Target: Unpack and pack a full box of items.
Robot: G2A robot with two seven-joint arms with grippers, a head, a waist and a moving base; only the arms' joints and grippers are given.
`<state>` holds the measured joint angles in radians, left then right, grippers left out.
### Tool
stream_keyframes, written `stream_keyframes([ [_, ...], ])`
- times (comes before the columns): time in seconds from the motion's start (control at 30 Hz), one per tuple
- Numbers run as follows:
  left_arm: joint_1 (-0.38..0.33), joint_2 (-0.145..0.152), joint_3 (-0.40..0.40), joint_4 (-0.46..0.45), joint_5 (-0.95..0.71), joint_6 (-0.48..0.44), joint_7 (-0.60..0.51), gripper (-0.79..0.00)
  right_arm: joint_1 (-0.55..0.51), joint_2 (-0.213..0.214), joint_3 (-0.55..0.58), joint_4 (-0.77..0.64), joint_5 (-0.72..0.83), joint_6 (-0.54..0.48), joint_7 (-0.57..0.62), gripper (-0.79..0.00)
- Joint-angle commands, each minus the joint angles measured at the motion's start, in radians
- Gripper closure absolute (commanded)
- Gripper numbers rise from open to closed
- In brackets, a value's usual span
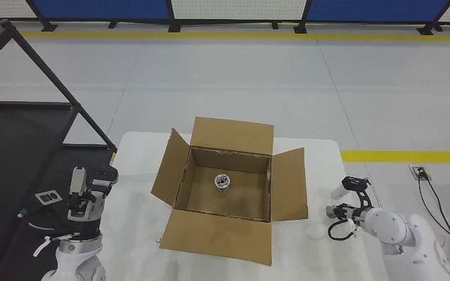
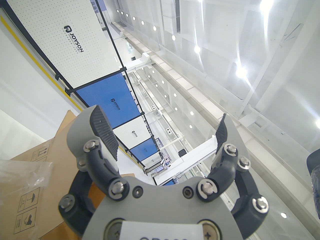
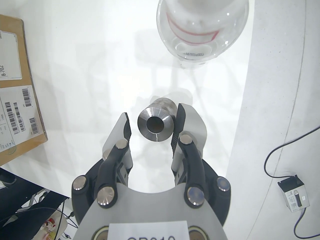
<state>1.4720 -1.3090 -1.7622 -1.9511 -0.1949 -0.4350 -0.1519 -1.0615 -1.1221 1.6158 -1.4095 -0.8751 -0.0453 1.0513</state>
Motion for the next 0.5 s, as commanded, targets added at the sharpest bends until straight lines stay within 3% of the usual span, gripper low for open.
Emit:
stream_keyframes([
  [0.0, 0.000, 0.000, 0.000, 0.000, 0.000, 0.000, 0.000, -0.785, -0.016, 0.003, 0.025, -0.044, 0.049, -0.027, -0.011, -0.511],
  [0.1, 0.000, 0.000, 0.000, 0.000, 0.000, 0.000, 0.000, -0.785, -0.058, 0.011, 0.077, -0.170, 0.081, -0.044, -0.018, -0.603],
  [0.13, 0.000, 0.000, 0.000, 0.000, 0.000, 0.000, 0.000, -0.785, -0.074, 0.013, 0.093, -0.224, 0.088, -0.042, -0.019, -0.776],
  [0.47, 0.000, 0.000, 0.000, 0.000, 0.000, 0.000, 0.000, -0.785, -0.196, 0.022, 0.138, -0.756, 0.121, -0.017, -0.043, -0.785],
])
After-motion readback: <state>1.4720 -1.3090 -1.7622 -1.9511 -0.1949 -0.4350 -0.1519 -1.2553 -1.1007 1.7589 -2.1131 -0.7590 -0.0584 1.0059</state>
